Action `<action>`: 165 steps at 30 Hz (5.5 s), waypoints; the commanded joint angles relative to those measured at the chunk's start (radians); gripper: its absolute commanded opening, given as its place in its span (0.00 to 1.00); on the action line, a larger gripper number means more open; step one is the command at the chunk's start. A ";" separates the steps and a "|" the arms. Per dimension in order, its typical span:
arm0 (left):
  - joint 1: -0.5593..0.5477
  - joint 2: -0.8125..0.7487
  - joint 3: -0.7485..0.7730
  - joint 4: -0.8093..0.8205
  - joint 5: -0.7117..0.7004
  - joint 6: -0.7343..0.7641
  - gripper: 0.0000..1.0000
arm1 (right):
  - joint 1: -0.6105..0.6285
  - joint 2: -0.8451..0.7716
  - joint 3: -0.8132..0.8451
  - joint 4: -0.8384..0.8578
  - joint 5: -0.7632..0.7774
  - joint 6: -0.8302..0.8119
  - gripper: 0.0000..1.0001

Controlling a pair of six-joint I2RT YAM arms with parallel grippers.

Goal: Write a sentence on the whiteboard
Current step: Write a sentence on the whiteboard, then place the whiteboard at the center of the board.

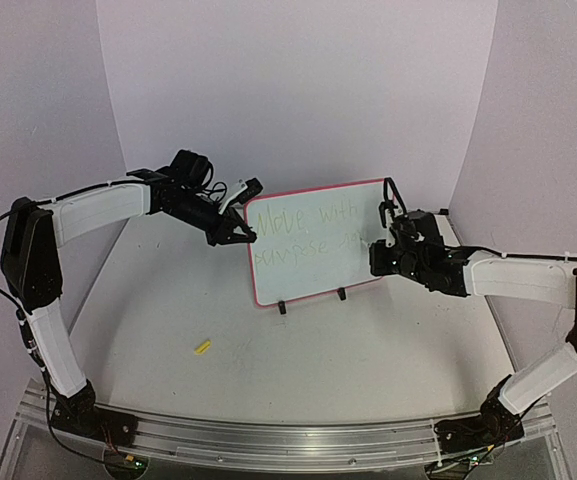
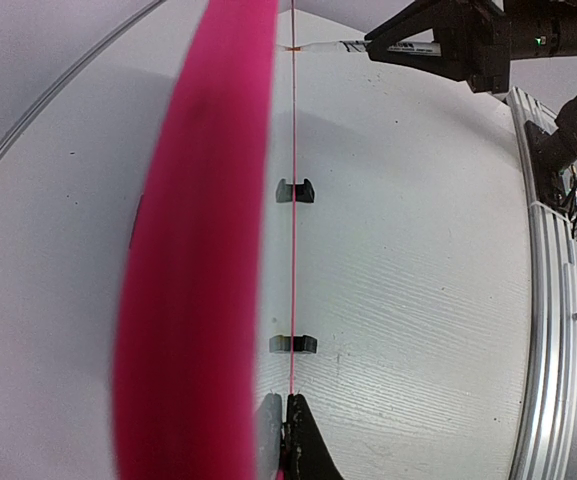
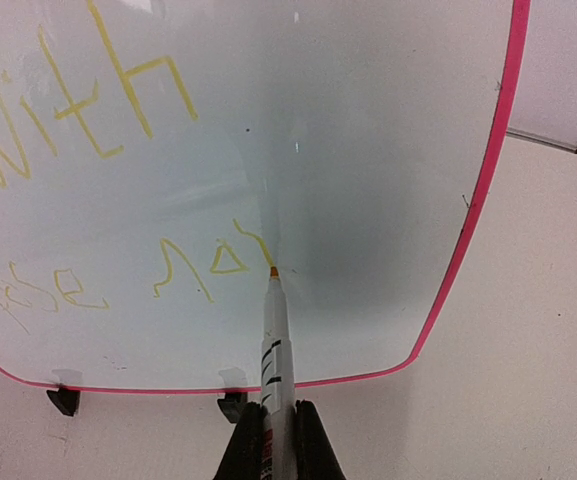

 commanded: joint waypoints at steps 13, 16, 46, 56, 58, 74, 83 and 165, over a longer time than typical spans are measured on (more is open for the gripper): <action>0.005 -0.005 -0.017 -0.019 -0.113 0.063 0.00 | -0.005 -0.050 0.075 -0.013 0.057 -0.049 0.00; 0.005 -0.006 -0.017 -0.019 -0.112 0.063 0.00 | -0.004 -0.038 0.066 -0.013 0.059 -0.043 0.00; 0.005 -0.013 -0.017 -0.019 -0.114 0.063 0.00 | -0.005 -0.035 0.061 -0.018 0.115 -0.045 0.00; 0.005 -0.011 -0.019 -0.019 -0.115 0.063 0.00 | -0.005 -0.043 0.060 -0.024 0.117 -0.044 0.00; 0.004 -0.010 -0.018 -0.019 -0.115 0.063 0.00 | -0.005 -0.053 0.053 -0.024 0.115 -0.042 0.00; 0.005 -0.002 -0.015 -0.014 -0.127 0.052 0.00 | -0.005 -0.135 -0.085 0.001 0.073 0.018 0.00; 0.005 -0.004 -0.016 -0.017 -0.128 0.053 0.00 | -0.007 -0.061 -0.047 0.028 0.068 -0.007 0.00; -0.052 -0.595 -0.734 0.289 -0.473 -0.678 0.65 | -0.024 -0.558 -0.166 -0.423 -0.384 0.293 0.00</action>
